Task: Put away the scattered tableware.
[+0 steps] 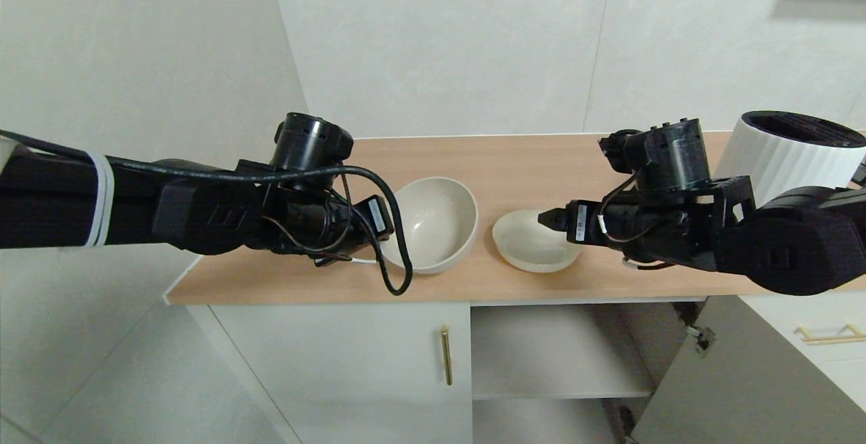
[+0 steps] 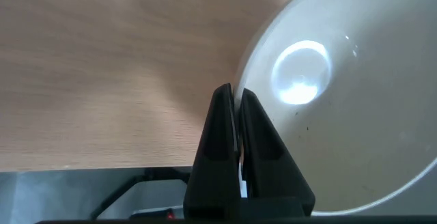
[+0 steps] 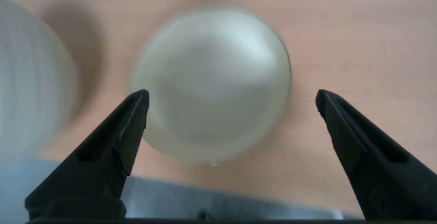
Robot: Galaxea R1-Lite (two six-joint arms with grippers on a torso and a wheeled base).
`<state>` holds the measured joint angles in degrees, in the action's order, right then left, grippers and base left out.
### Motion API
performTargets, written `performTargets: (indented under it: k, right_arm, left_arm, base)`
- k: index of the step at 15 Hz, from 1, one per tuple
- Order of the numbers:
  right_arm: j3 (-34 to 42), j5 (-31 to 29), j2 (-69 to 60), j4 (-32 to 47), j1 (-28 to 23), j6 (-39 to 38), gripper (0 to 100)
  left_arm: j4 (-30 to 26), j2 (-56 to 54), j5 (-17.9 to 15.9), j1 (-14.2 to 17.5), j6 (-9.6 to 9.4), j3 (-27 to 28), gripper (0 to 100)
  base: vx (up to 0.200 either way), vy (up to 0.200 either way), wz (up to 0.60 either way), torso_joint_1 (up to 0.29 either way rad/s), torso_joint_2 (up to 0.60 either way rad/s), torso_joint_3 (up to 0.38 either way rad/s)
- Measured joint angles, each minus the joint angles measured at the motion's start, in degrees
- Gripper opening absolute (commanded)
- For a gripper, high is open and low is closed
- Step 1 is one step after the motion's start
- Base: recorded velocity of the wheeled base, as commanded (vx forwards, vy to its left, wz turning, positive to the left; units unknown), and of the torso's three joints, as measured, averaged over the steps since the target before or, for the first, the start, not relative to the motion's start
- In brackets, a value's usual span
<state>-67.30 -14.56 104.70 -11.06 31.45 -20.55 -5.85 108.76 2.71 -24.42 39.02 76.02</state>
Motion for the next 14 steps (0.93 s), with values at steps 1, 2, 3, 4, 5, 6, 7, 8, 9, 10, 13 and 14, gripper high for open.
performTargets:
  k: [1,2,3,4,5,6,7,8,9,10,13,14]
  right_arm:
    - [-0.6,0.0,0.0,1.7,0.0,0.0,100]
    - [-1.5,0.0,0.1,3.5,0.0,0.0,100]
    - [-2.6,-0.1,0.3,5.4,0.0,0.0,100]
    - [-3.8,-0.7,0.6,7.6,-0.1,0.0,100]
    - [-5.0,-2.4,1.2,8.9,-0.1,0.0,100]
    - [-6.2,-5.5,2.2,9.8,-0.1,0.4,100]
    - [-7.0,-7.5,3.2,10.0,-0.1,1.0,100]
    - [-7.5,-8.3,4.0,10.1,-0.1,1.3,100]
    - [-7.8,-9.2,4.9,10.0,-0.1,1.5,100]
    - [-8.0,-9.4,5.7,10.1,-0.2,1.5,100]
    - [-8.7,-9.5,8.0,10.1,-0.9,1.5,100]
    - [-8.9,-9.5,8.7,9.9,-1.2,1.5,100]
  left_arm:
    - [0.0,-0.3,0.0,0.0,0.0,0.0,0]
    - [-0.1,-0.7,0.0,0.0,0.0,-0.1,0]
    - [-0.1,-1.1,0.0,0.0,0.0,-0.2,0]
    - [-0.1,-1.5,0.0,0.0,-0.02,-0.3,0]
    - [-0.2,-2.0,0.0,0.0,-0.05,-0.4,0]
    - [-0.2,-2.3,0.0,0.0,-0.07,-0.5,0]
    - [-0.2,-2.5,0.0,0.0,-0.1,-0.6,0]
    - [-0.2,-2.7,0.0,0.0,-0.1,-0.6,0]
    - [-0.2,-2.8,0.0,0.0,-0.1,-0.8,0]
    - [-0.2,-2.9,0.0,0.0,-0.11,-0.9,0]
    - [-0.2,-3.3,0.0,0.0,-0.11,-1.1,0]
    - [-0.2,-3.4,0.0,0.0,-0.13,-1.2,0]
  base:
    - [0.0,0.0,0.0,0.0,0.0,0.0]
    - [0.0,0.0,0.0,0.0,0.0,0.0]
    - [0.0,0.0,0.0,0.0,0.0,0.0]
    - [0.0,0.0,0.0,0.0,0.0,0.0]
    - [0.0,0.0,0.0,0.0,0.0,0.0]
    - [0.0,0.0,0.0,0.0,0.0,0.0]
    - [0.0,0.0,0.0,0.0,0.0,0.0]
    - [0.0,0.0,0.0,0.0,0.0,0.0]
    - [0.0,0.0,0.0,0.0,0.0,0.0]
    - [0.0,0.0,0.0,0.0,0.0,0.0]
    - [0.0,0.0,0.0,0.0,0.0,0.0]
    - [0.0,0.0,0.0,0.0,0.0,0.0]
